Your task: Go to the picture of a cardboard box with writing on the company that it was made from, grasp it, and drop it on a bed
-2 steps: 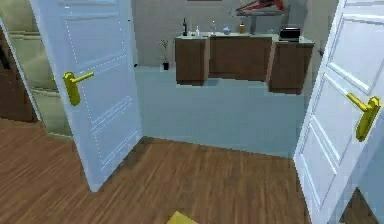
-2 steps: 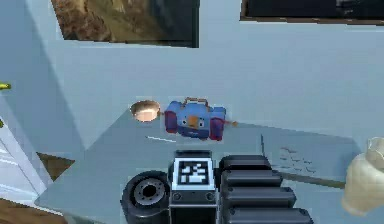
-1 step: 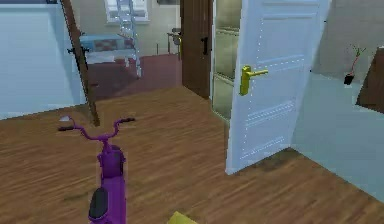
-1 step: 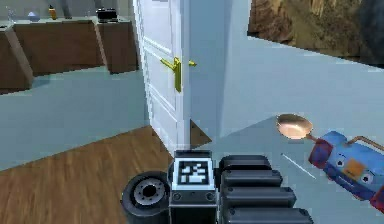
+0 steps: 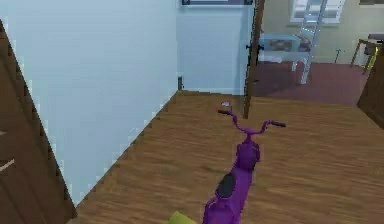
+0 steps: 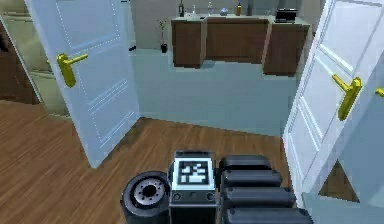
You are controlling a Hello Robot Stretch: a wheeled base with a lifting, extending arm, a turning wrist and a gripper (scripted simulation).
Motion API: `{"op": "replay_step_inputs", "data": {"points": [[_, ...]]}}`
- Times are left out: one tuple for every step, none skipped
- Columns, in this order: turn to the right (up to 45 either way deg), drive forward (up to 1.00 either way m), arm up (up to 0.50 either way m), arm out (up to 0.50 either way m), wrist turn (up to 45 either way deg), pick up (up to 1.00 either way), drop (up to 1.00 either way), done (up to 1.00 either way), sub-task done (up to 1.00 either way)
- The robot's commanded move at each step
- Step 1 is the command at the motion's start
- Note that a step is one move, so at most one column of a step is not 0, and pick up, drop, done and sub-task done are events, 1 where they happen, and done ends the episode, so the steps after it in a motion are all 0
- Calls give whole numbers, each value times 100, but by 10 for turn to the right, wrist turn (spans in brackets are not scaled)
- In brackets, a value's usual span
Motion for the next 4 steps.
{"op": "replay_step_inputs", "data": {"points": [[-390,0,0,0,0,0,0,0,0],[0,75,0,0,0,0,0,0,0],[450,0,0,0,0,0,0,0,0],[60,0,0,0,0,0,0,0,0]]}}
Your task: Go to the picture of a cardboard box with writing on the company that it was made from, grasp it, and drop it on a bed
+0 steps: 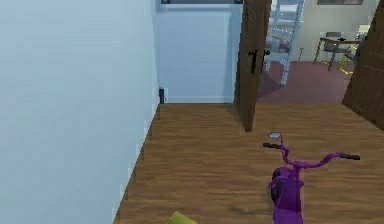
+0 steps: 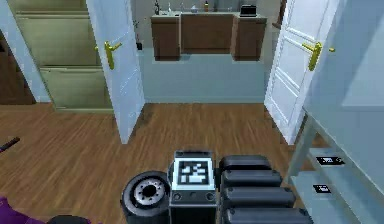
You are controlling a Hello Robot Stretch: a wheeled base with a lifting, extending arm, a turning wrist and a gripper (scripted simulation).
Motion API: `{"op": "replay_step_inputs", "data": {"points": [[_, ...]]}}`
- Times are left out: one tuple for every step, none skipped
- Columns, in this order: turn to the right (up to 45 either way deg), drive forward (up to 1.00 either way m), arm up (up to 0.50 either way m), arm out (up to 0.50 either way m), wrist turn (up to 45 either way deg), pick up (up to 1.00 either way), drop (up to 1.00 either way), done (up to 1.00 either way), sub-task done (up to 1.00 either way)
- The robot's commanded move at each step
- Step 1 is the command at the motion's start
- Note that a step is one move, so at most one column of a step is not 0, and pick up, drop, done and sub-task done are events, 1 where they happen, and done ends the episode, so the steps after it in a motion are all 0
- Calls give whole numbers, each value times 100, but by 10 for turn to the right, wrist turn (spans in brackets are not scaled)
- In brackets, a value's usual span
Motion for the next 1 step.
{"op": "replay_step_inputs", "data": {"points": [[0,100,0,0,0,0,0,0,0]]}}
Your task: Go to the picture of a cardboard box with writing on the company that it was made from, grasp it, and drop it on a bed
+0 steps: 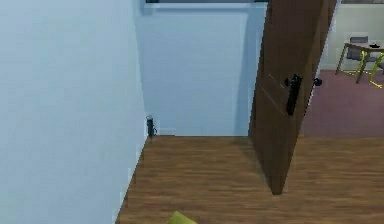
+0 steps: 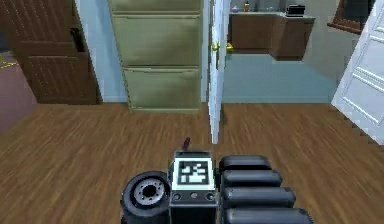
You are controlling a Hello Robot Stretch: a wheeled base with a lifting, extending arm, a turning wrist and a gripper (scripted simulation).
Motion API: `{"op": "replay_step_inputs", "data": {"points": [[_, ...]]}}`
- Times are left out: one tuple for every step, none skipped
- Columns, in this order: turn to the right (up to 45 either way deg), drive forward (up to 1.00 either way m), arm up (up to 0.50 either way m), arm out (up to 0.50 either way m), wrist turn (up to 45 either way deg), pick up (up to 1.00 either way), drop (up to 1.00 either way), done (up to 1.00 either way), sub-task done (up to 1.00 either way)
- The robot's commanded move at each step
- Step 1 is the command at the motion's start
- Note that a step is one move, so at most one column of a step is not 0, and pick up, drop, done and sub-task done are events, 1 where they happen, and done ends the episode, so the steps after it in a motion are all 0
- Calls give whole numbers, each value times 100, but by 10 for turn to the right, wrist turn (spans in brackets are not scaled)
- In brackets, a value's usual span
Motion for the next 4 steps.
{"op": "replay_step_inputs", "data": {"points": [[30,0,0,0,0,0,0,0,0],[0,15,0,0,0,0,0,0,0],[390,0,0,0,0,0,0,0,0],[0,85,0,0,0,0,0,0,0]]}}
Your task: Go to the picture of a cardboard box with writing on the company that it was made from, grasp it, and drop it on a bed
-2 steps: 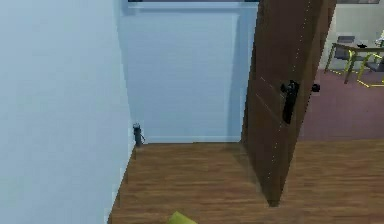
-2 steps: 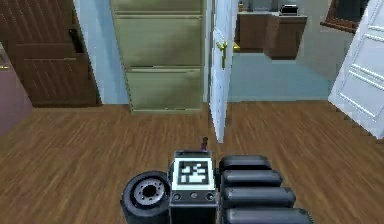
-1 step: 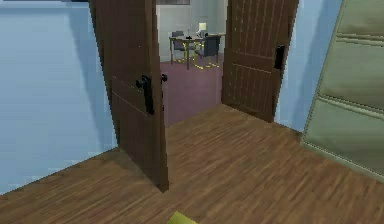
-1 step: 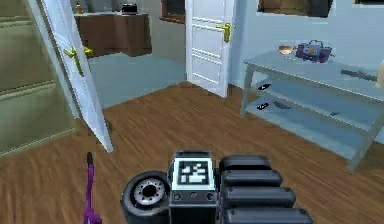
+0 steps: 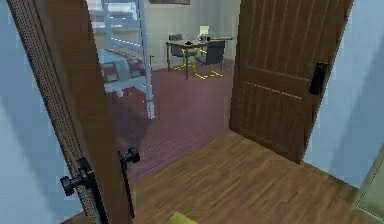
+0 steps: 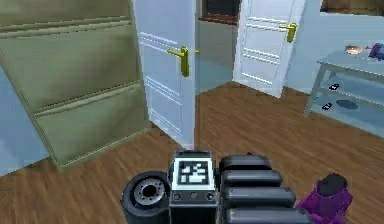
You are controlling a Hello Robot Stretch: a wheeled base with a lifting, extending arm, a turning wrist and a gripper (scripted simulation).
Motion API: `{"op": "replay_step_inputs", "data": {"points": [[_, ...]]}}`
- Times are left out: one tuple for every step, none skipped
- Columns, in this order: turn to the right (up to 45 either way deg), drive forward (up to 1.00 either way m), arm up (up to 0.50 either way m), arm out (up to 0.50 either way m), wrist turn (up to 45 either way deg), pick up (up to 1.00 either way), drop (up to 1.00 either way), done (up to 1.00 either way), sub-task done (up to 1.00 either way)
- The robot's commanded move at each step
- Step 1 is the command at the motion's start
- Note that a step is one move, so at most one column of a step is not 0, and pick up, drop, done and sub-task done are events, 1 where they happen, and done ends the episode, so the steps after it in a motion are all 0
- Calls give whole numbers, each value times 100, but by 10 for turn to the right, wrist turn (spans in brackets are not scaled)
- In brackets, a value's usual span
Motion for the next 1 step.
{"op": "replay_step_inputs", "data": {"points": [[450,0,0,0,0,0,0,0,0]]}}
